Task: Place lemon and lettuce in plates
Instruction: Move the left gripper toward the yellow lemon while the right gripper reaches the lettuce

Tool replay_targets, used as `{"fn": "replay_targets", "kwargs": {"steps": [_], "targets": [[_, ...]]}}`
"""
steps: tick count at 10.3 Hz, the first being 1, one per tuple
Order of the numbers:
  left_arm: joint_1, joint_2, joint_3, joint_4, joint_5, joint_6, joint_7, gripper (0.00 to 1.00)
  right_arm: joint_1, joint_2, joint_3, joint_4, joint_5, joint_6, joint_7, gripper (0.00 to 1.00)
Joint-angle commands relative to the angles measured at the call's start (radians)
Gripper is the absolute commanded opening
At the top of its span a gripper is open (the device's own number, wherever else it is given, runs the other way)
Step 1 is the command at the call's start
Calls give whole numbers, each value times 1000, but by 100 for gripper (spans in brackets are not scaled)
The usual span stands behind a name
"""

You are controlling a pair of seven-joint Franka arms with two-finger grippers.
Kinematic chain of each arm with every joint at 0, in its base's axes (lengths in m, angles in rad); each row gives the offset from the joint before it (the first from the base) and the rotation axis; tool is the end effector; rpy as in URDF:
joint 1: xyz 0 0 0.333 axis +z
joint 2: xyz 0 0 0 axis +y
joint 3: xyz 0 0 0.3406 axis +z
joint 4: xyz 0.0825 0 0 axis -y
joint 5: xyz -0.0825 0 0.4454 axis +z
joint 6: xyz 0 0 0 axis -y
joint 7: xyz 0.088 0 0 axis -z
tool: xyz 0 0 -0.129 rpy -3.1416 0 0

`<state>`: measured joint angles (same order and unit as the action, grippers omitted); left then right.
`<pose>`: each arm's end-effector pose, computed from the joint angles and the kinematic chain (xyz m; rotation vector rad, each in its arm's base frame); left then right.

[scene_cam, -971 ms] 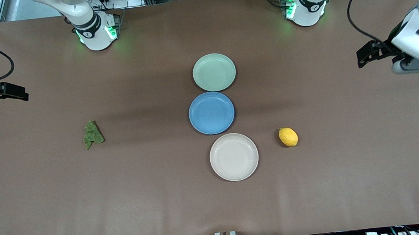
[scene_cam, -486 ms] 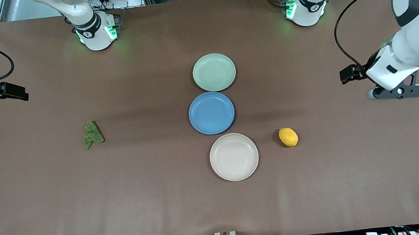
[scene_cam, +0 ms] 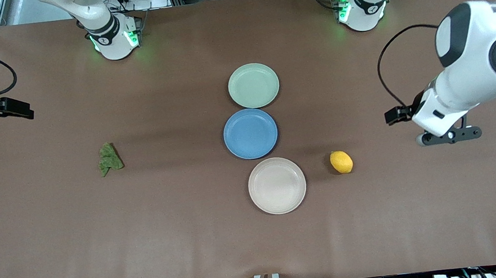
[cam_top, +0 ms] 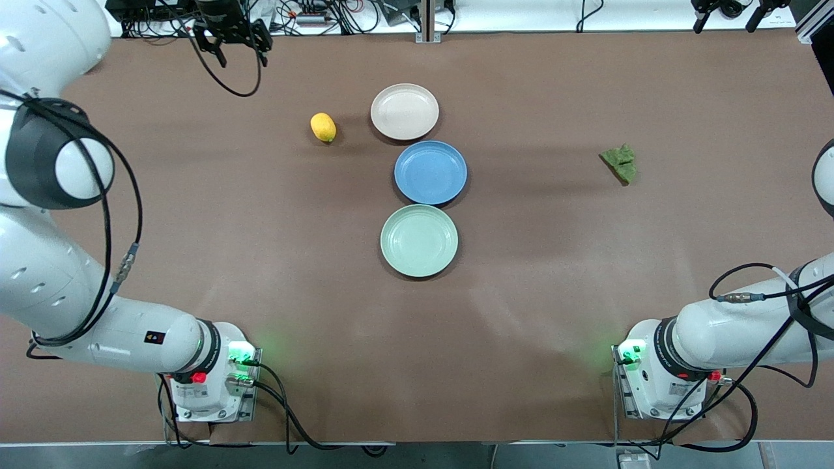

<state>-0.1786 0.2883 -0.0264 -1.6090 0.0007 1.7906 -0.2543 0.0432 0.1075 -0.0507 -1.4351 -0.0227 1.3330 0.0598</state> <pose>0.6837 -0.1405 0.4338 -3.1187 -0.0777 0.1645 0.6206 -0.0063 0.6135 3.0894 -0.1091 -0.3237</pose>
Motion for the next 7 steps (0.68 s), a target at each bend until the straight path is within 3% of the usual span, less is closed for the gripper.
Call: {"fn": "replay_targets", "kwargs": {"steps": [1, 7], "targets": [[-34, 87, -1, 20, -24, 70, -90, 100, -9, -9, 5, -5, 0, -5, -14, 100], [-68, 167, -1, 14, -24, 150, -169, 100, -9, -6, 5, -28, 1, 11, -26, 100]]}}
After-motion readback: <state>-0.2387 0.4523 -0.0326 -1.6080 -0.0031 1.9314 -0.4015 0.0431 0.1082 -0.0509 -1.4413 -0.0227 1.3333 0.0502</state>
